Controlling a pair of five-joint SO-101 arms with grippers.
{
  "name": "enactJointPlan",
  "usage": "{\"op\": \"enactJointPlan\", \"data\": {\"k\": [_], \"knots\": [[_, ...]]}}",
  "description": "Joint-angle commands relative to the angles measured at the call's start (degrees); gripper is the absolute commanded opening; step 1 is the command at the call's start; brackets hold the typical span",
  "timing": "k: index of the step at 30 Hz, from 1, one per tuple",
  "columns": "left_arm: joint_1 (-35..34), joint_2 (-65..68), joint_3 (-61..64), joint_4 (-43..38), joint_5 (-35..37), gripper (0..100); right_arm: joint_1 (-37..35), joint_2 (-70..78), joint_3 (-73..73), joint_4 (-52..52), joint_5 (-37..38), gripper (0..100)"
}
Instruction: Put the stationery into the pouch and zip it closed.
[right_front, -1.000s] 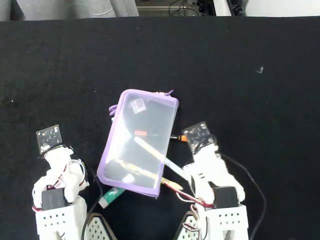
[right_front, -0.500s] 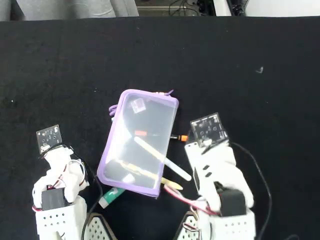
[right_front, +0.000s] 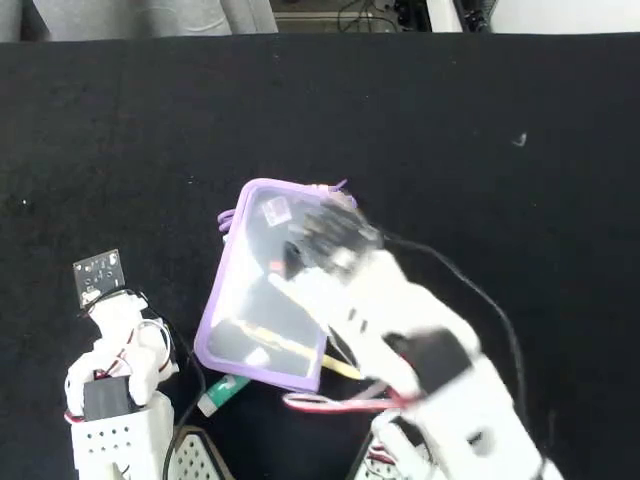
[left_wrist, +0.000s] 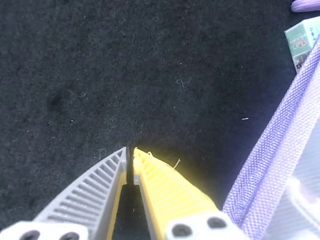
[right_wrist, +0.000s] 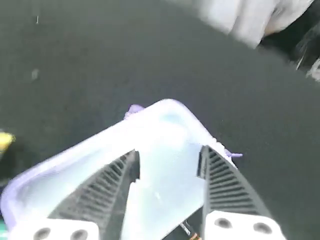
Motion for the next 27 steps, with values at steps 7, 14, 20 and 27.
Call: {"op": "enactJointPlan", "data": {"k": [7,14,20,27], "knots": [[0.31,-0.18,1.45,-0.7,0.35,3,-4.48,34.77,-17.36,-13.36,-0.26,19.0],[0.31,-0.18,1.45,-0.7,0.35,3,-4.48,51.12,-18.77,-30.42,-0.26,18.8],[0.31,-0.18,1.45,-0.7,0.35,3,-4.48,62.29,-18.77,-40.62,-0.35,18.8],[0.31,-0.18,1.45,-0.7,0.35,3,-4.31,70.37,-18.77,-46.86,-0.26,18.8]]}}
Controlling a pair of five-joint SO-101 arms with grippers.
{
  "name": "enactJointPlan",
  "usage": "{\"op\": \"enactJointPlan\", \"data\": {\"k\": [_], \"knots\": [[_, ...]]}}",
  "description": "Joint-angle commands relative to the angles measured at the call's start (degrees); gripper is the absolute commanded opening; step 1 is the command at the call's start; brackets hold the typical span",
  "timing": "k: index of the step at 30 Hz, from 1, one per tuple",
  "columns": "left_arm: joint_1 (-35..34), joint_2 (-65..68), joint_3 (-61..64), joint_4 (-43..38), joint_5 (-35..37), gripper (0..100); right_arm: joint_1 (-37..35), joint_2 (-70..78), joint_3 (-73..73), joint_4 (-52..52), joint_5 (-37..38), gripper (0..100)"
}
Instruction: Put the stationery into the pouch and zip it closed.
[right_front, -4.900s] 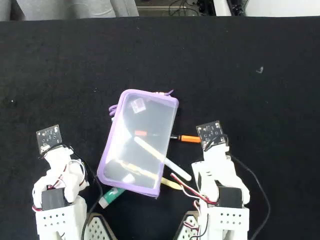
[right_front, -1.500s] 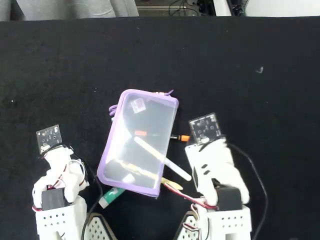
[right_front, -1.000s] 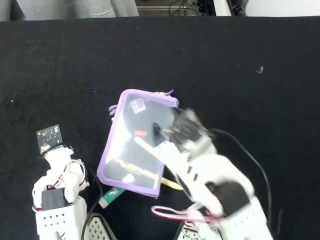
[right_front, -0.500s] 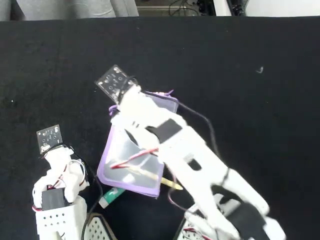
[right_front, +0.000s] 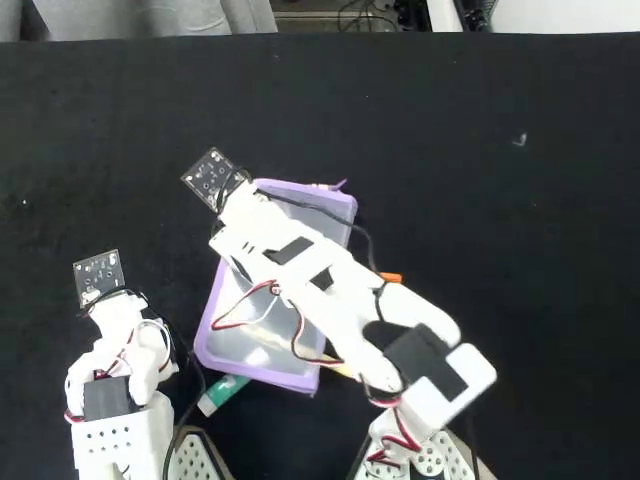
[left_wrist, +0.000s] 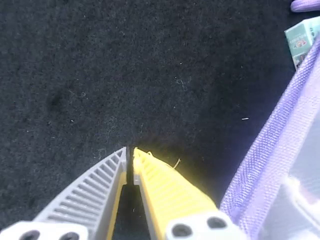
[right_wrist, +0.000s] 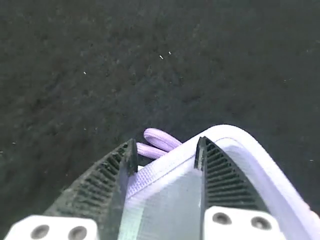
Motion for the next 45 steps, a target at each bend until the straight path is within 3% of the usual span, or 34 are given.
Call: {"op": "enactJointPlan", "data": {"k": [1,6,14,24,31,40,45], "knots": [[0.31,-0.18,1.45,-0.7,0.35,3,-0.35,1.19,-2.95,-2.02,-0.26,18.8],[0.31,-0.18,1.45,-0.7,0.35,3,-0.53,1.01,-3.82,8.26,10.11,18.8],[0.31,-0.18,1.45,-0.7,0.35,3,1.41,-0.57,-12.44,39.56,26.46,18.8],[0.31,-0.18,1.45,-0.7,0.35,3,14.95,-0.84,-24.04,60.75,34.99,18.8],[0.31,-0.18,1.45,-0.7,0.35,3,18.99,-0.4,-32.84,61.98,34.99,18.8],[0.31,-0.18,1.45,-0.7,0.35,3,7.03,-0.4,-24.22,46.51,34.64,18.8],[0.31,-0.18,1.45,-0.7,0.35,3,4.75,-0.31,-20.35,42.46,34.99,18.8]]}}
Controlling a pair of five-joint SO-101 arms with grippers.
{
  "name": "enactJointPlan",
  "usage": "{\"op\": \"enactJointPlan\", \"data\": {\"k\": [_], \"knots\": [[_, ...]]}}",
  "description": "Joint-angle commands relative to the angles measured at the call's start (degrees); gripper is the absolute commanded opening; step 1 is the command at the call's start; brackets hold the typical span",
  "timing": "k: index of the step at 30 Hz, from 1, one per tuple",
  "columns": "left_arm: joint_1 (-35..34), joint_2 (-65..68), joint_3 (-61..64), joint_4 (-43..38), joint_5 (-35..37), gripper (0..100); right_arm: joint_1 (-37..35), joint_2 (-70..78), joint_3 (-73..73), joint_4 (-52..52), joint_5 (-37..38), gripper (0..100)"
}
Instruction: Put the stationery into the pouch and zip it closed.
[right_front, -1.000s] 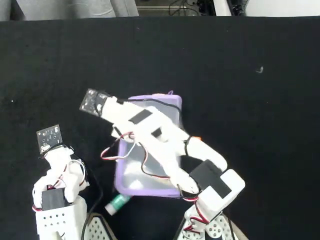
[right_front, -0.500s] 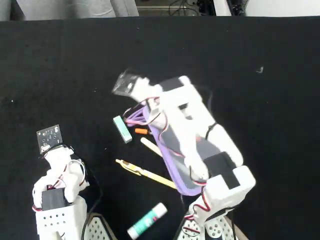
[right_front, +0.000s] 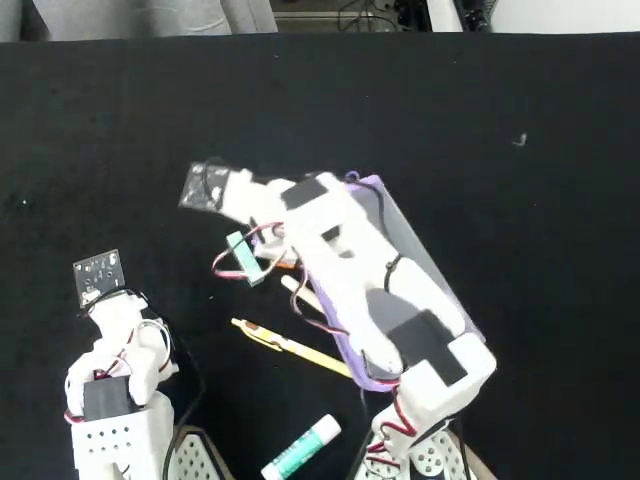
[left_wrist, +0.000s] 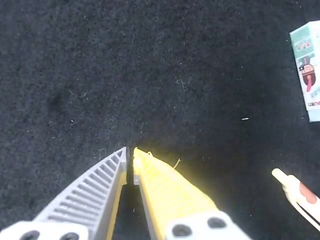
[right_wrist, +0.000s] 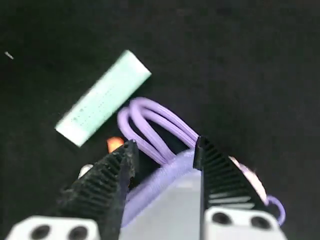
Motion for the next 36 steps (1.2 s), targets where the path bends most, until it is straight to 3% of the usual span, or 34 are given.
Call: {"op": "enactJointPlan", "data": {"k": [1,21,23,26,36], "knots": [[0.31,-0.18,1.36,-0.7,0.35,3,-1.23,-1.8,0.48,-2.64,0.53,18.8],[0.31,-0.18,1.36,-0.7,0.35,3,-0.26,10.86,-5.85,-4.13,3.78,18.6],[0.31,-0.18,1.36,-0.7,0.35,3,-0.26,10.77,-5.93,-4.22,3.78,15.0],[0.31,-0.18,1.36,-0.7,0.35,3,-0.26,10.77,-7.78,-3.87,3.78,0.8],[0.31,-0.18,1.36,-0.7,0.35,3,2.9,3.12,-9.8,-3.69,3.78,1.1]]}}
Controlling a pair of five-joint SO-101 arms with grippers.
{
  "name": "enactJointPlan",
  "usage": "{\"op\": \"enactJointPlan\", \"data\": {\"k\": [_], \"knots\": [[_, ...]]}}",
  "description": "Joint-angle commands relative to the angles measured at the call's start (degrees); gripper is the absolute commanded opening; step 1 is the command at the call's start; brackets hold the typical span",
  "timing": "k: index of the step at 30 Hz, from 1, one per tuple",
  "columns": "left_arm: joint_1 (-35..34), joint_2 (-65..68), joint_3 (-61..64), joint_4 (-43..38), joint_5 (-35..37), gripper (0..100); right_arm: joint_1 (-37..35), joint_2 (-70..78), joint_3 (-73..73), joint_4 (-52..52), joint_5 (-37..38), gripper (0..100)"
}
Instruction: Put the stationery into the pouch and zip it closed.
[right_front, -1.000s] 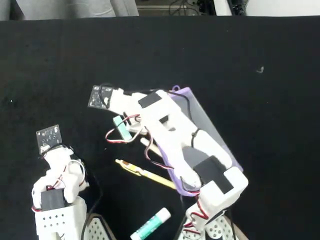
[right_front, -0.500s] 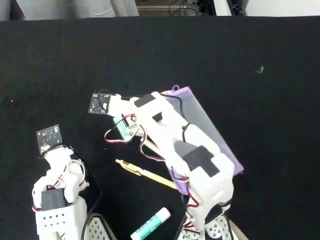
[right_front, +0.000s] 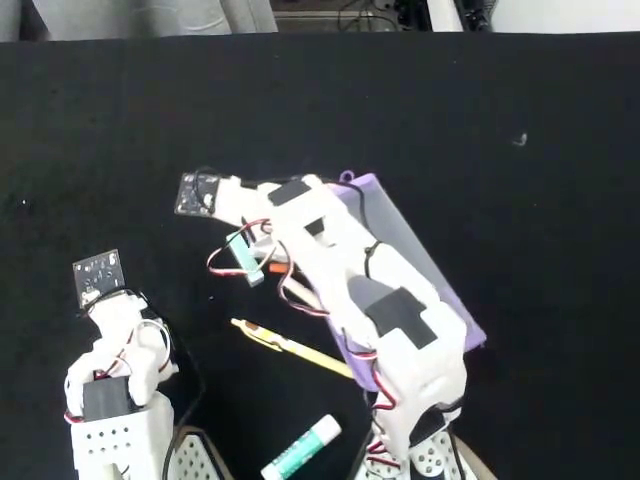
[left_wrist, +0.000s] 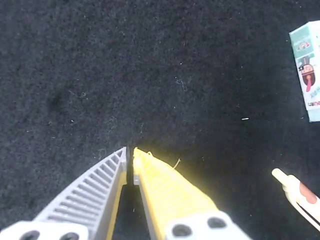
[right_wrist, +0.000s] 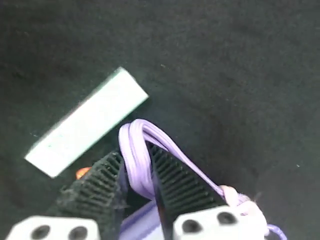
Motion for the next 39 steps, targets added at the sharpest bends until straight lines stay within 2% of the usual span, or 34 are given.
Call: {"op": "enactJointPlan", "data": {"k": [1,12,36,39], "knots": [[0.31,-0.18,1.36,-0.7,0.35,3,2.64,-9.19,-3.03,-0.62,0.53,1.1],[0.31,-0.18,1.36,-0.7,0.35,3,4.22,-26.95,-11.21,-0.97,0.53,1.1],[0.31,-0.18,1.36,-0.7,0.35,3,3.78,-27.56,-45.14,-1.05,0.62,1.1],[0.31,-0.18,1.36,-0.7,0.35,3,1.76,-27.56,-48.13,-1.05,0.62,1.1]]}}
